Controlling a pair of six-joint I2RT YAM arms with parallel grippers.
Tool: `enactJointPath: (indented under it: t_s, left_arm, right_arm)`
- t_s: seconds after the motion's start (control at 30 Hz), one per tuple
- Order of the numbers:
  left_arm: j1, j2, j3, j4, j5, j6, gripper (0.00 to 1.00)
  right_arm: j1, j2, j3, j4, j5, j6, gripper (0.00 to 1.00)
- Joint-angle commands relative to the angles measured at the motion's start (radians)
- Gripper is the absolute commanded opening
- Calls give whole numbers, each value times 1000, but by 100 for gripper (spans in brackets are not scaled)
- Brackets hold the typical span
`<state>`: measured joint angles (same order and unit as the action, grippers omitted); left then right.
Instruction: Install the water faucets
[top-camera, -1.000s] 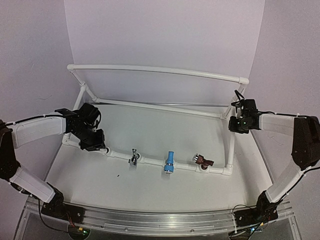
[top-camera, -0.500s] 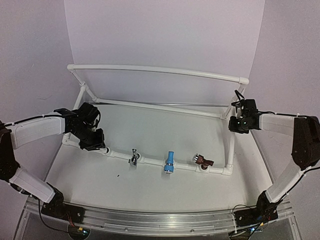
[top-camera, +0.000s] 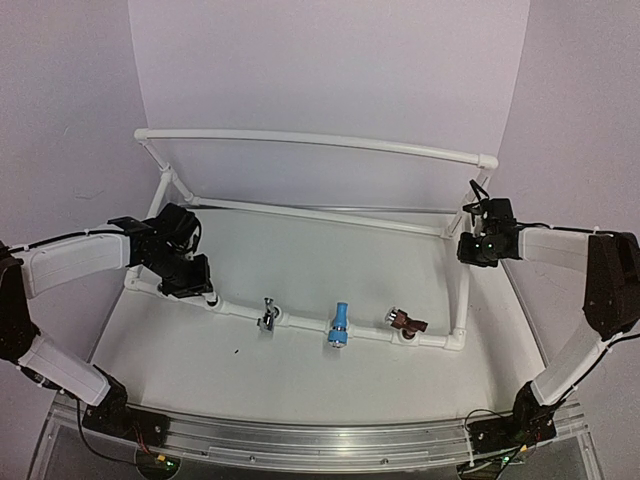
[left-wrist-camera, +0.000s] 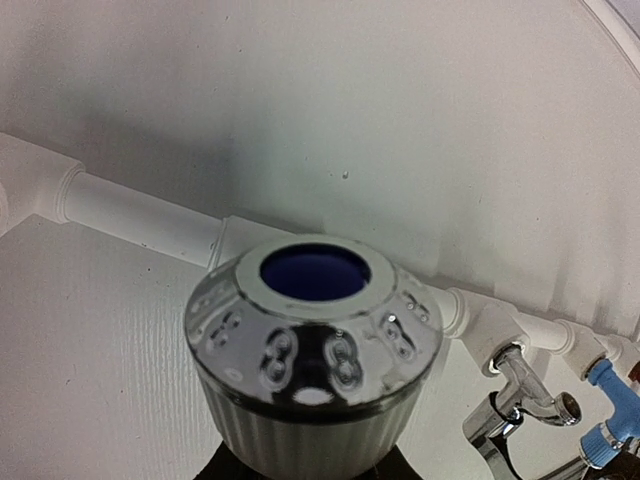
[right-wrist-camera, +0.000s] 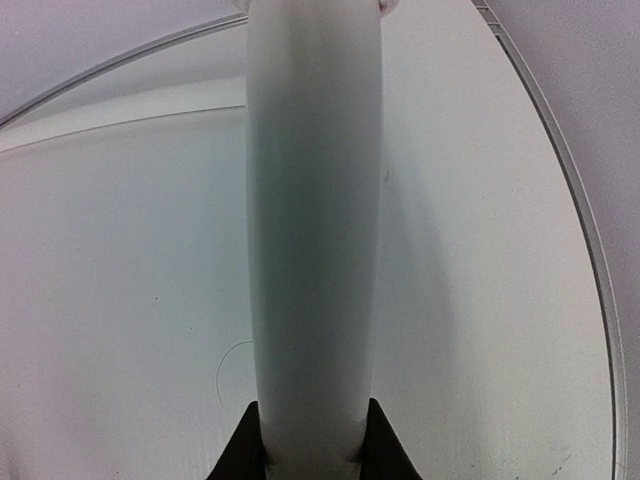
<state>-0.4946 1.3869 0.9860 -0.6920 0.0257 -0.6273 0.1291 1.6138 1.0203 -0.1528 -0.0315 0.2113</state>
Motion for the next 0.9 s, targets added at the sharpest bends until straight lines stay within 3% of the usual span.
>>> enactJointPath:
  t_s: [0.0, 0.57, 0.87]
  left_arm:
    - [5, -3, -13, 67, -16, 16, 0]
    - [5, -70, -62, 16, -16, 9, 0]
    - [5, -21, -51, 60, -30, 12, 0]
  right_arm:
    - [-4, -8, -15, -13, -14, -30, 0]
    - [-5, -8, -15, -13, -10, -30, 0]
    - [-4, -7, -15, -14, -14, -32, 0]
